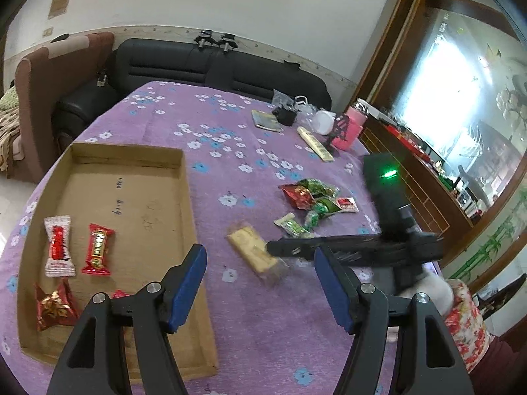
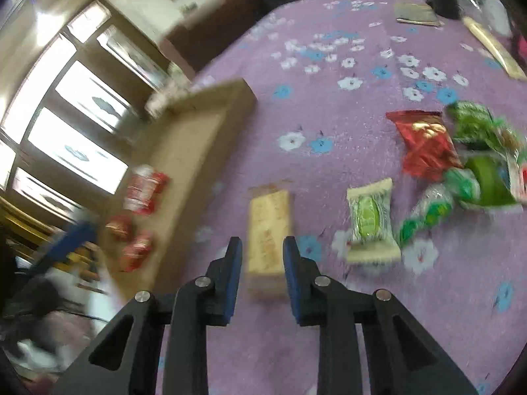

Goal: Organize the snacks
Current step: 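Grasp the cream biscuit pack with the left tool while the right grasps a green packet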

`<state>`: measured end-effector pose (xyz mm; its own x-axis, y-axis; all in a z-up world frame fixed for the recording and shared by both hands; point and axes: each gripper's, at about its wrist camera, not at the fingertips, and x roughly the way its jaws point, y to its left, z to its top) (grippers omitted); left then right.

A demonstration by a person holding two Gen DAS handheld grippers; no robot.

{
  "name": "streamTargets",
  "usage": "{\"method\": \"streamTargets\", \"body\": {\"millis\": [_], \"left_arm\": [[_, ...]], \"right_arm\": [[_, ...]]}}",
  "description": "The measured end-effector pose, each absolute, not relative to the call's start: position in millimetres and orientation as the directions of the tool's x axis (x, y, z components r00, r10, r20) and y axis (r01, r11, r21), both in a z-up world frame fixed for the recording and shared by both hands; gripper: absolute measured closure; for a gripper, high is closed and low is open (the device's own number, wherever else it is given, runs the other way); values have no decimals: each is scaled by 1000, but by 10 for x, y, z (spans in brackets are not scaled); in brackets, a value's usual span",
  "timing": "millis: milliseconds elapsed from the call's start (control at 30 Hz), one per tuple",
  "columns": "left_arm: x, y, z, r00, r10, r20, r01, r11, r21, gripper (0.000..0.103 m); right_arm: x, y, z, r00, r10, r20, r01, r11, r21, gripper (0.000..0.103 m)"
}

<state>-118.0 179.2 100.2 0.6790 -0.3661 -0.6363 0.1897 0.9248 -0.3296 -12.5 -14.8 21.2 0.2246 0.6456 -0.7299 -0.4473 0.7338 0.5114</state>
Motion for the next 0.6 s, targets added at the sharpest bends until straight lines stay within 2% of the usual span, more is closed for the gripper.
{"method": "streamTargets", "body": {"millis": [67,133,267,367,433,600], "left_arm": [[-1160,1713,975,669,-374,-643,203,924,-325,32],[-1114,1606,931,654,-379,-654,214,923,-321,32],[-1047,1424,822,621,-394,-677,227,918,-326,32],[-991,1281,698,591,-380,-712,227,925,-306,32],[-968,1214,612,579,-355,-734,223,935,-276,32],[-896,1157,455,573,-302,-762,207,953,-223,32]], "right_arm": [[-155,-377,352,309,647,-697,-431,749,504,78],[-143,-548,428,393,591,-705,-401,800,447,77],[-51,-629,276,383,541,-749,-318,838,443,76],[-2,-546,169,395,502,-769,-265,864,427,71],[48,-427,156,406,495,-768,-278,868,412,70],[68,-139,109,457,407,-791,-366,897,249,70]]}}
